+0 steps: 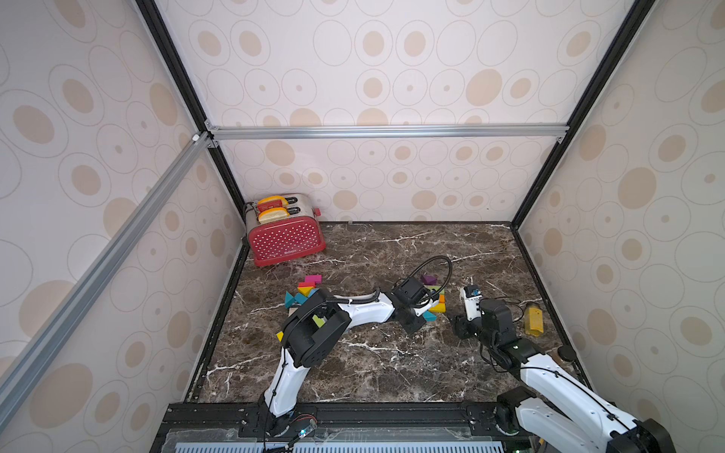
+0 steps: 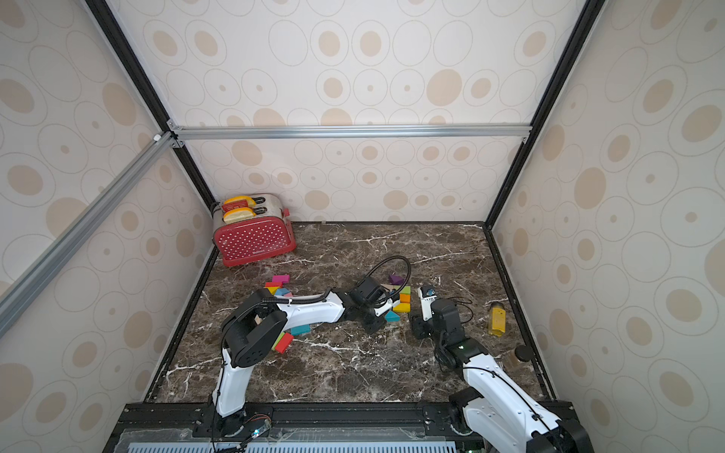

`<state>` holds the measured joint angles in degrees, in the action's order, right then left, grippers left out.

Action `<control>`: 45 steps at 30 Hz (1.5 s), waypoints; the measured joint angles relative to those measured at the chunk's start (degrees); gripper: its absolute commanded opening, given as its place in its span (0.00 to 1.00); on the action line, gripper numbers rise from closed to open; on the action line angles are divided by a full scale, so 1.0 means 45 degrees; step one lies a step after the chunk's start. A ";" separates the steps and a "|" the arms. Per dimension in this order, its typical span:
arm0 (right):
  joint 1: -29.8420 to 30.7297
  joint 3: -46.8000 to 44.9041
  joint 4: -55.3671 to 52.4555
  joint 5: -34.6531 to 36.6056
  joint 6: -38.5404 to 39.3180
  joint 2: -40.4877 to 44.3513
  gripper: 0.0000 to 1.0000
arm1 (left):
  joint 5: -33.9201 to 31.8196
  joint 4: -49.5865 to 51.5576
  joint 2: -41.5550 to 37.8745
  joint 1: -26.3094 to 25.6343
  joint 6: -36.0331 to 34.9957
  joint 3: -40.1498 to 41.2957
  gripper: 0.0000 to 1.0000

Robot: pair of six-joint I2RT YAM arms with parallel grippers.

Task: Assemble a piece of candy with building blocks
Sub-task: Assemble the building block at the center of the board, then pick up the building block from the center of the board.

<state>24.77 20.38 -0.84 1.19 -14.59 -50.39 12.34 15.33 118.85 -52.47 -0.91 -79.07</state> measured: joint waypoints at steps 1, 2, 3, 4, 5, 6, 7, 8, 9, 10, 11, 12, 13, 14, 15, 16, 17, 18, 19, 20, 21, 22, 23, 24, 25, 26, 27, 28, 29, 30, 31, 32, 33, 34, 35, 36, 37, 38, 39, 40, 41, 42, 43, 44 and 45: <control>0.0000 -0.0005 0.0000 0.0000 0.0000 0.0000 0.64 | 0.0005 0.0010 0.0019 0.0000 -0.0015 -0.0029 0.08; 0.0000 -0.0005 0.0000 0.0000 0.0000 0.0000 0.64 | 0.0005 0.0039 0.0039 0.0000 -0.0029 -0.0073 0.08; 0.0000 -0.0010 0.0000 0.0000 0.0000 0.0000 0.64 | 0.0005 0.0044 0.0063 -0.0005 -0.0049 -0.0107 0.08; 0.0000 -0.0010 0.0000 0.0000 0.0000 0.0000 0.64 | 0.0005 0.0058 0.0107 -0.0005 -0.0068 -0.0170 0.09; 0.0000 -0.0010 0.0000 0.0000 0.0000 0.0000 0.64 | 0.0005 0.0058 0.0141 -0.0005 -0.0092 -0.0214 0.09; 0.0000 -0.0010 0.0000 0.0000 0.0005 0.0000 0.64 | 0.0005 0.0053 0.0151 -0.0005 -0.0107 -0.0228 0.11; 0.0000 -0.0015 0.0000 0.0000 0.0000 0.0000 0.64 | 0.0005 0.0058 0.0151 -0.0005 -0.0121 -0.0233 0.12; 0.0000 -0.0015 0.0005 0.0000 0.0005 0.0000 0.64 | 0.0000 0.0083 0.0151 -0.0010 -0.0141 -0.0243 0.14; 0.0000 -0.0015 0.0000 0.0000 0.0005 0.0000 0.64 | -0.0005 0.0092 0.0151 -0.0010 -0.0155 -0.0248 0.15; 0.0000 -0.0015 0.0000 0.0000 0.0005 0.0000 0.64 | -0.0010 0.0102 0.0151 -0.0010 -0.0175 -0.0248 0.18; 0.0000 -0.0015 0.0000 0.0000 0.0005 0.0000 0.64 | -0.0010 0.0102 0.0151 -0.0010 -0.0175 -0.0248 0.21; 0.0000 -0.0015 0.0000 0.0000 0.0005 0.0000 0.64 | -0.0015 0.0097 0.0146 -0.0010 -0.0180 -0.0243 0.25; 0.0000 -0.0015 0.0000 0.0000 0.0005 0.0000 0.64 | -0.0039 0.0078 0.0117 -0.0010 -0.0160 -0.0214 0.30; 0.0000 -0.0015 0.0000 0.0000 0.0000 0.0000 0.64 | -0.0078 0.0029 0.0053 -0.0015 -0.0112 -0.0131 0.35; 0.0000 -0.0024 0.0000 0.0000 0.0000 0.0000 0.64 | -0.0131 0.0019 -0.0083 -0.0015 -0.0034 0.0053 0.39; 0.0000 -0.0024 -0.0005 0.0005 0.0005 0.0000 0.64 | -0.0194 0.0005 -0.0257 -0.0015 0.0000 0.0277 0.42; 0.0000 -0.0024 -0.0005 0.0005 0.0005 0.0000 0.64 | -0.0243 0.0010 -0.0476 -0.0015 0.0087 0.0520 0.44; 0.0000 -0.0024 -0.0005 0.0000 0.0005 0.0005 0.64 | -0.0311 0.0029 -0.0753 -0.0015 0.0165 0.0801 0.46; 0.0000 -0.0024 -0.0010 0.0000 0.0000 0.0019 0.64 | -0.0408 0.0029 -0.1146 -0.0015 0.0291 0.1137 0.47; 0.0000 -0.0024 -0.0029 -0.0005 0.0000 0.0044 0.65 | -0.0554 0.0019 -0.1598 -0.0010 0.0408 0.1486 0.48; 0.0000 -0.0019 -0.0083 -0.0029 0.0000 0.0087 0.65 | -0.0753 0.0058 -0.2161 -0.0010 0.0554 0.1851 0.49; -0.0005 0.0010 -0.0214 -0.0117 0.0000 0.0151 0.66 | -0.1054 0.0131 -0.2798 -0.0010 0.0797 0.2181 0.50; -0.0005 0.0063 -0.0359 -0.0262 0.0005 0.0209 0.65 | -0.1341 0.0185 -0.3410 0.0015 0.1025 0.2443 0.51; -0.0010 0.0160 -0.0495 -0.0452 0.0005 0.0262 0.65 | -0.1695 0.0321 -0.4133 0.0049 0.1355 0.2681 0.51; -0.0010 0.0321 -0.0661 -0.0680 -0.0010 0.0287 0.65 | -0.2045 0.0486 -0.4925 0.0092 0.1773 0.2890 0.51; -0.0010 0.0520 -0.0797 -0.0933 -0.0083 0.0282 0.65 | -0.2365 0.0665 -0.5678 0.0170 0.2157 0.3065 0.51; -0.0010 0.0797 -0.0967 -0.1263 -0.0214 0.0228 0.65 | -0.2701 0.0884 -0.6538 0.0301 0.2584 0.3264 0.55; 0.0024 0.1137 -0.1083 -0.1617 -0.0306 0.0083 0.65 | -0.3138 0.1141 -0.7441 0.0466 0.2992 0.3458 0.58; 0.0102 0.1515 -0.1253 -0.1885 -0.0364 -0.0170 0.65 | -0.3570 0.1447 -0.8252 0.0631 0.3317 0.3643 0.60; 0.0301 0.2045 -0.1370 -0.2137 -0.0379 -0.0597 0.66 | -0.4104 0.1919 -0.9233 0.0855 0.3759 0.3823 0.62; 0.0685 0.2618 -0.1447 -0.2395 -0.0301 -0.1146 0.67 | -0.4551 0.2409 -1.0083 0.1054 0.4056 0.3954 0.64; 0.1098 0.3065 -0.1438 -0.2628 -0.0146 -0.1647 0.68 | -0.4959 0.2919 -1.0899 0.1258 0.4376 0.4056 0.65; 0.1710 0.3614 -0.1423 -0.2885 0.0170 -0.2341 0.68 | -0.5343 0.3444 -1.1735 0.1511 0.4682 0.4182 0.67; 0.2351 0.4201 -0.1447 -0.3215 0.0568 -0.3157 0.68 | -0.5702 0.3944 -1.2580 0.1773 0.4974 0.4352 0.70; 0.2861 0.4755 -0.1515 -0.3536 0.0976 -0.3954 0.67 | -0.5969 0.4357 -1.3260 0.1972 0.5134 0.4498 0.72; 0.3366 0.5425 -0.1642 -0.3920 0.1384 -0.4915 0.67 | -0.6275 0.4867 -1.3998 0.2215 0.5377 0.4697 0.73; 0.3798 0.6183 -0.1855 -0.4231 0.1870 -0.5931 0.67 | -0.6547 0.5333 -1.4596 0.2399 0.5586 0.4867 0.73; 0.4133 0.6892 -0.2035 -0.4454 0.2307 -0.6892 0.68 | -0.6751 0.5775 -1.5081 0.2516 0.5746 0.4998 0.74; 0.4498 0.7766 -0.2322 -0.4585 0.2837 -0.7966 0.68 | -0.6975 0.6275 -1.5586 0.2584 0.5926 0.5144 0.75; 0.4828 0.8641 -0.2652 -0.4580 0.3439 -0.9005 0.69 | -0.7203 0.6727 -1.6043 0.2608 0.6071 0.5270 0.76; 0.5105 0.9340 -0.2939 -0.4575 0.3959 -0.9816 0.70 | -0.7373 0.7043 -1.6364 0.2623 0.6169 0.5367 0.77; 0.5421 1.0132 -0.3230 -0.4556 0.4575 -1.0700 0.70 | -0.7524 0.7344 -1.6689 0.2642 0.6256 0.5474 0.78; 0.5702 1.0860 -0.3541 -0.4527 0.5168 -1.1502 0.71 | -0.7703 0.7592 -1.7039 0.2642 0.6334 0.5610 0.79; 0.5901 1.1482 -0.3871 -0.4478 0.5663 -1.2162 0.72 | -0.7810 0.7781 -1.7282 0.2647 0.6373 0.5697 0.79; 0.6096 1.2109 -0.4240 -0.4435 0.6178 -1.2828 0.73 | -0.7912 0.7936 -1.7524 0.2652 0.6402 0.5775 0.80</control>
<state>52.21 74.87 -19.92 -18.76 13.21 -108.12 -23.27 51.05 39.99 -40.53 27.90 -53.08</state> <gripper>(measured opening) 0.712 0.791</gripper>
